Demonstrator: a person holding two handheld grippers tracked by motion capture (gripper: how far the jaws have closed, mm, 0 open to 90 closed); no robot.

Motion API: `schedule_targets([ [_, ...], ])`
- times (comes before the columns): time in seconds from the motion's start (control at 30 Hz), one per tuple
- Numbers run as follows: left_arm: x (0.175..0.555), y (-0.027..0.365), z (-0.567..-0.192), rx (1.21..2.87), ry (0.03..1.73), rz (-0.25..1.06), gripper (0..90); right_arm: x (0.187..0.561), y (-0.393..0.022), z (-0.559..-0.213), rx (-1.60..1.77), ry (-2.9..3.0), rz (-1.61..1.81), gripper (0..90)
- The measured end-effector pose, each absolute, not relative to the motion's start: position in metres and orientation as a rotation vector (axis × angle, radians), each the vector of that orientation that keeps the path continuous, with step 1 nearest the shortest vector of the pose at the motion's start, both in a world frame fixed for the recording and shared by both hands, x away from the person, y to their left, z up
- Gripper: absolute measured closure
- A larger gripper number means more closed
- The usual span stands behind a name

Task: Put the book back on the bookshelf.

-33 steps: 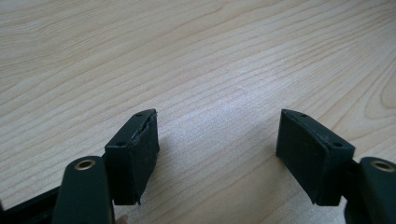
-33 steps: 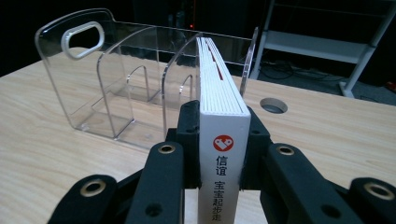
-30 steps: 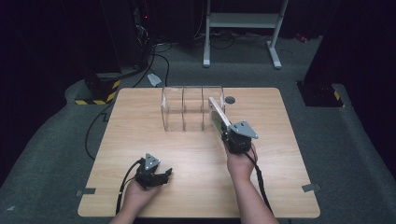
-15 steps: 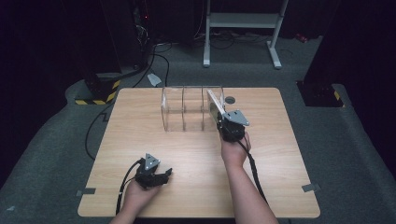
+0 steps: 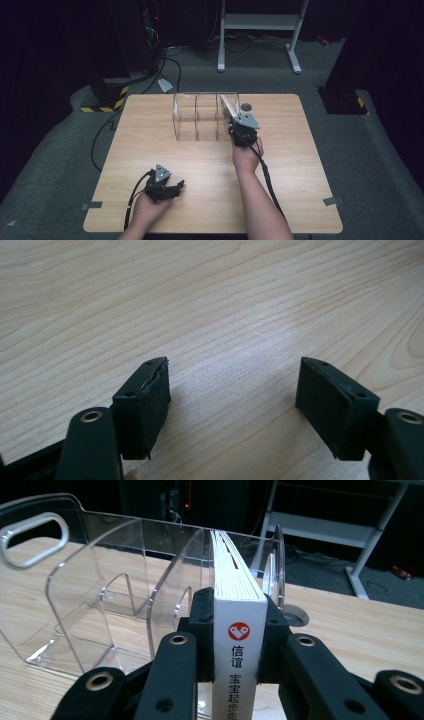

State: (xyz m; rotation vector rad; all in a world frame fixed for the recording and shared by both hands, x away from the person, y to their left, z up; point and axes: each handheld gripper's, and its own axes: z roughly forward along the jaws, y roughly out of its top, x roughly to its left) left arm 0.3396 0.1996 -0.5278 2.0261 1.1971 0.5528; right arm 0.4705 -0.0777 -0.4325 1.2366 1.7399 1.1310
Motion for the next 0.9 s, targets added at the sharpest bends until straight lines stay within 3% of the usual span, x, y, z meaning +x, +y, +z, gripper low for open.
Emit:
schedule_targets([
  [0.9,0.3392,0.1995,-0.5280,2.023,1.197,0.554,29.8,0.4732,-0.0756,-0.4382,1.250,1.709,1.117,74.1],
])
